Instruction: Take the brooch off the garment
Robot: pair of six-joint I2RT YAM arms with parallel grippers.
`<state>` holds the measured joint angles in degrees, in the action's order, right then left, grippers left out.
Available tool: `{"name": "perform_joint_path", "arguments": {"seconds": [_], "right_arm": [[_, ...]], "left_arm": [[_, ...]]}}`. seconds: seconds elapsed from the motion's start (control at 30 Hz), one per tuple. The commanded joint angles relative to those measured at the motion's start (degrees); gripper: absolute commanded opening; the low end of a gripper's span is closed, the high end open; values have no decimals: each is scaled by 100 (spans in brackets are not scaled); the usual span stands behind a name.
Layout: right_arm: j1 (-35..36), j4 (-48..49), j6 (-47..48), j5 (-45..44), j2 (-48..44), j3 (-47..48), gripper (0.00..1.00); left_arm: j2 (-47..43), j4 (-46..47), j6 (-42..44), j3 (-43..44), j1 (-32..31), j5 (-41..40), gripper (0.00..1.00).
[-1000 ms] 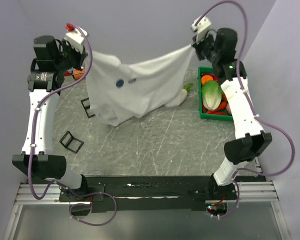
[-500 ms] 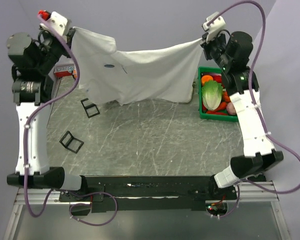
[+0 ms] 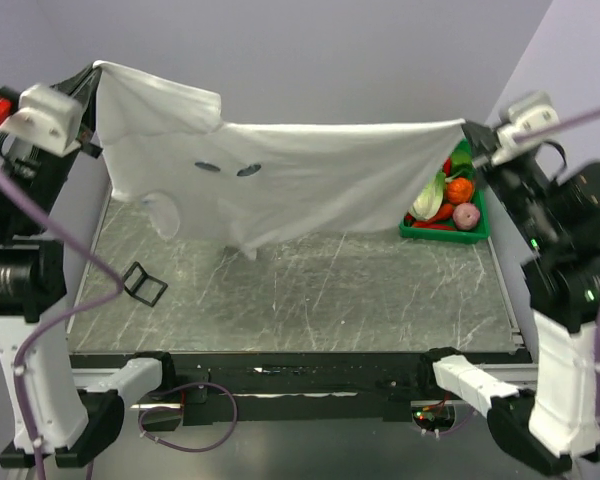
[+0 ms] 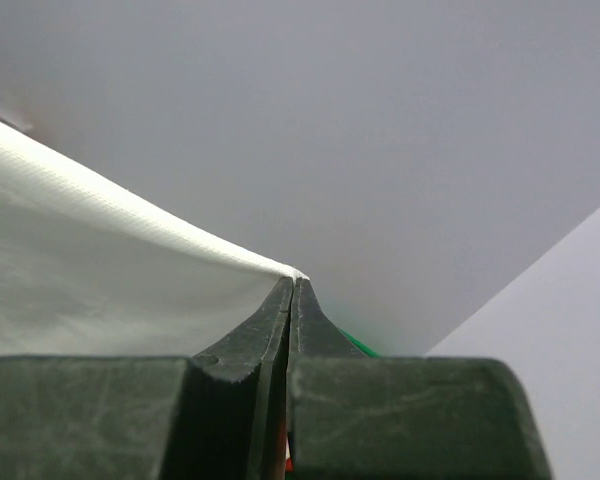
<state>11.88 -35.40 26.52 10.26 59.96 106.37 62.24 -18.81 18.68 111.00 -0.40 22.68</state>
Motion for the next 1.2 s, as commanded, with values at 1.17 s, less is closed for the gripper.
{"name": "perform_joint_path", "arguments": {"seconds": [1.17], "right_arm": [[60, 1781, -236, -1017, 3881, -2929, 0]], "left_arm": [[4348, 834, -1411, -2830, -522, 220, 1]]}}
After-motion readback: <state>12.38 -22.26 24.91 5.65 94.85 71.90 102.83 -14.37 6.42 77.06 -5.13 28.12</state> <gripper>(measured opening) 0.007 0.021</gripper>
